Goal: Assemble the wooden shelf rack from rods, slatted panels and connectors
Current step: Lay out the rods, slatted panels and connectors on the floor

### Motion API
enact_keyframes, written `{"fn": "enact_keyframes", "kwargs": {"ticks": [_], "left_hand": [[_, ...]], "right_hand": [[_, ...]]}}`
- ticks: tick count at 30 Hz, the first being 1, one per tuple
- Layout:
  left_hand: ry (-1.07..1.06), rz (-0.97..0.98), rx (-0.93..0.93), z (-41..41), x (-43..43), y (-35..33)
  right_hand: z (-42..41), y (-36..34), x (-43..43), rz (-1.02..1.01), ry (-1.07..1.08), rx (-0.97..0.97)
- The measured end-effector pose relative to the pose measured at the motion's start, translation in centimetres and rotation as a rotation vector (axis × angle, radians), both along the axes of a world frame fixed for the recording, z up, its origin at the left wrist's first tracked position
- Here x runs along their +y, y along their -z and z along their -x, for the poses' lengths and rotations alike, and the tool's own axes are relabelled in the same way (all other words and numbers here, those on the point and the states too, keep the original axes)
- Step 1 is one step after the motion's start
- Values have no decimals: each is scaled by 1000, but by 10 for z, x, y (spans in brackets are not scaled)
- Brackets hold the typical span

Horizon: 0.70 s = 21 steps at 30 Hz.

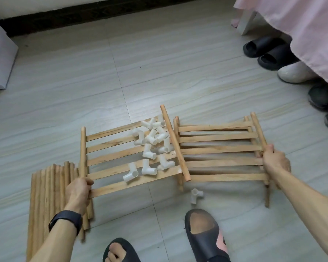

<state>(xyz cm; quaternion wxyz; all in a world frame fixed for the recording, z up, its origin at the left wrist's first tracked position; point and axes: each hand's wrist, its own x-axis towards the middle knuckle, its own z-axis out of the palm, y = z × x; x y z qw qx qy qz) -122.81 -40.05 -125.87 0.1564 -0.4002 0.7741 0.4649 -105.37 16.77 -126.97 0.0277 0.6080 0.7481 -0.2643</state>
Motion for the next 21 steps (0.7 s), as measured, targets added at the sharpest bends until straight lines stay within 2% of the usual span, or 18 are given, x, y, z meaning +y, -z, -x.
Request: {"fn": "enact_keyframes", "kwargs": {"ticks": [2,4,8,14,18,21], "left_hand": [[3,-1,-7,-3,6,3],[7,4,-1,-6,11,5],[15,21,15,-9,10,5],[8,116,16,-9,-21,-12],[-13,166,28,-11,-41,-25],[-25,170,26,-15,-45,-26]], "right_hand": [[3,-2,-13,-115,-108,-114],[9,-1,-41,-174,-254,-118],[31,3,-121,-159,-620,-51],[68,15,-217,-116,-1240,-152],[83,19,-233,-169,-1359,-362],[86,18,-219,-195,-1320,-365]]}}
